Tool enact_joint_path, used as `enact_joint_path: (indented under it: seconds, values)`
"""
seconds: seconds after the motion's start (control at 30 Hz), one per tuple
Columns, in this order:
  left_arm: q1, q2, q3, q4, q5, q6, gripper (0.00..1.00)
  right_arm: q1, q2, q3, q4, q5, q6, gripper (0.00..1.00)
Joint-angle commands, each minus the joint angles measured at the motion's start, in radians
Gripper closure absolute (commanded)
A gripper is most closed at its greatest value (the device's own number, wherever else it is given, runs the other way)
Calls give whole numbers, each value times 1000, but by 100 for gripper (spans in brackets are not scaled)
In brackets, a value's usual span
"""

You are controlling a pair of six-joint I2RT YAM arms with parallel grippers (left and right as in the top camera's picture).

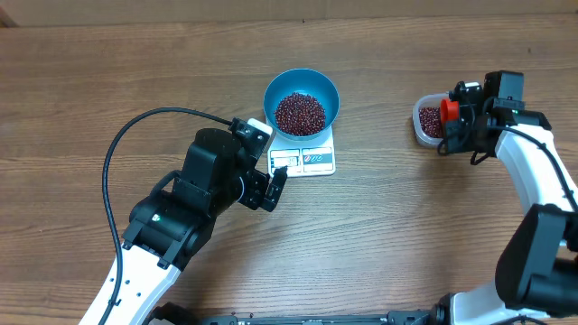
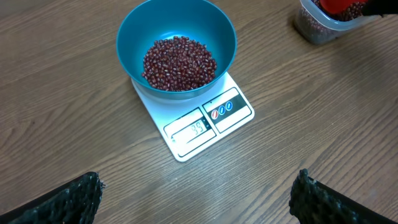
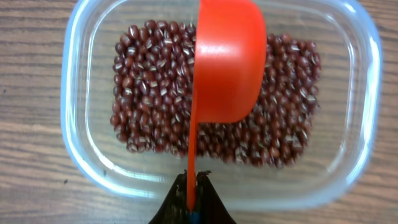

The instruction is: Scoop item into bowl and weigh 150g on scale

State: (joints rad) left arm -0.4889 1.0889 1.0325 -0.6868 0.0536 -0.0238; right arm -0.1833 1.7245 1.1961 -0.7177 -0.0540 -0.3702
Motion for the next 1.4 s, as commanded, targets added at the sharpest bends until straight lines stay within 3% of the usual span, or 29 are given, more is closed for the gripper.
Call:
enact_joint_path:
  seconds: [0.0,0.57,1.03,1.37]
  values:
    - [5,3,-2,3,14,-10,1,-2,74,1,3,-27,-6,96]
    - [5,3,-2,3,14,-10,1,-2,80,1,31,236,-35,96]
    - [5,3,-2,2,14,-10,0,-2,80,1,-39,-100,-55,96]
    - [5,3,-2,2,14,-10,0,10,80,1,-108,-150,-108,96]
